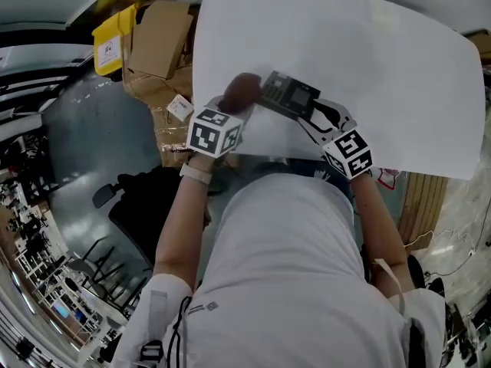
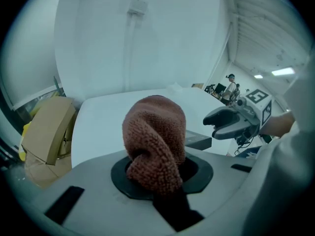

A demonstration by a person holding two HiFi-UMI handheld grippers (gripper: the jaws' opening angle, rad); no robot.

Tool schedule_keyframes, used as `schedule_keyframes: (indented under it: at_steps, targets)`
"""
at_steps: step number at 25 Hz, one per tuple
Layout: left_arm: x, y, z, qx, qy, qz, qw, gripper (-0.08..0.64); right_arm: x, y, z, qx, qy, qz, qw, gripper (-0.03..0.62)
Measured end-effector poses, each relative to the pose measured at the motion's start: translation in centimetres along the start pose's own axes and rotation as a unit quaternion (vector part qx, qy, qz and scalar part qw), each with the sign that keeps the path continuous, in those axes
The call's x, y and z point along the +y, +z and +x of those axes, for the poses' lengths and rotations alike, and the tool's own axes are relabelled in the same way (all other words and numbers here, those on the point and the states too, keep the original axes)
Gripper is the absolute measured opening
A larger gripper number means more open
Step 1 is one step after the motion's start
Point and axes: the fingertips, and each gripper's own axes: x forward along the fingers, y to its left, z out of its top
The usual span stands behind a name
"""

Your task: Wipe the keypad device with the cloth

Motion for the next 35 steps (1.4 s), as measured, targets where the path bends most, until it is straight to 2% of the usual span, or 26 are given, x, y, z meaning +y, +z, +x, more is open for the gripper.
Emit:
schedule_keyframes:
  at_steps: [3, 9, 12, 16, 19, 23, 26, 29, 35]
  targets:
    - [0.6, 0.7, 1.2, 0.009, -0.010, 0.004, 0.9999, 0.082, 0.3, -1.0, 0.4, 0.020, 0.003, -0.012, 1.000, 0.169]
    - [1.3, 1.1, 4.1, 0.055, -0.037, 0.013, 0.9977, 0.072, 0.6, -3.0, 1.3, 0.048, 0.000, -0.027, 0.999, 0.169]
    - [1.1, 0.9, 5.2, 0.075, -0.061, -0.002, 0.9953, 0.071, 0.7, -3.8, 1.5, 0.057, -0.005, -0.026, 0.998, 0.169]
    - [1.0, 0.8, 5.7, 0.078, -0.078, -0.032, 0.9934, 0.067, 0.4, -3.8, 1.5, 0.054, -0.016, -0.019, 0.998, 0.169]
    - [0.8, 0.4, 5.7, 0.081, -0.085, -0.039, 0.9923, 0.065, 0.0, -4.1, 1.6, 0.054, -0.018, -0.020, 0.998, 0.169]
    - [-0.4, -0.6, 5.6, 0.114, -0.100, -0.014, 0.9884, 0.061, -0.2, -4.2, 1.1, 0.063, -0.005, -0.015, 0.998, 0.169]
    - [-1.5, -1.5, 5.5, 0.156, -0.115, 0.025, 0.9807, 0.061, -0.3, -4.5, 0.8, 0.086, 0.010, -0.032, 0.996, 0.169]
    - [-1.9, -2.1, 5.6, 0.180, -0.126, 0.051, 0.9743, 0.061, -0.1, -4.6, 0.8, 0.101, 0.018, -0.042, 0.994, 0.169]
    - [-1.9, -1.8, 5.8, 0.179, -0.150, 0.040, 0.9716, 0.063, 0.0, -4.3, 0.8, 0.114, 0.016, -0.037, 0.993, 0.169]
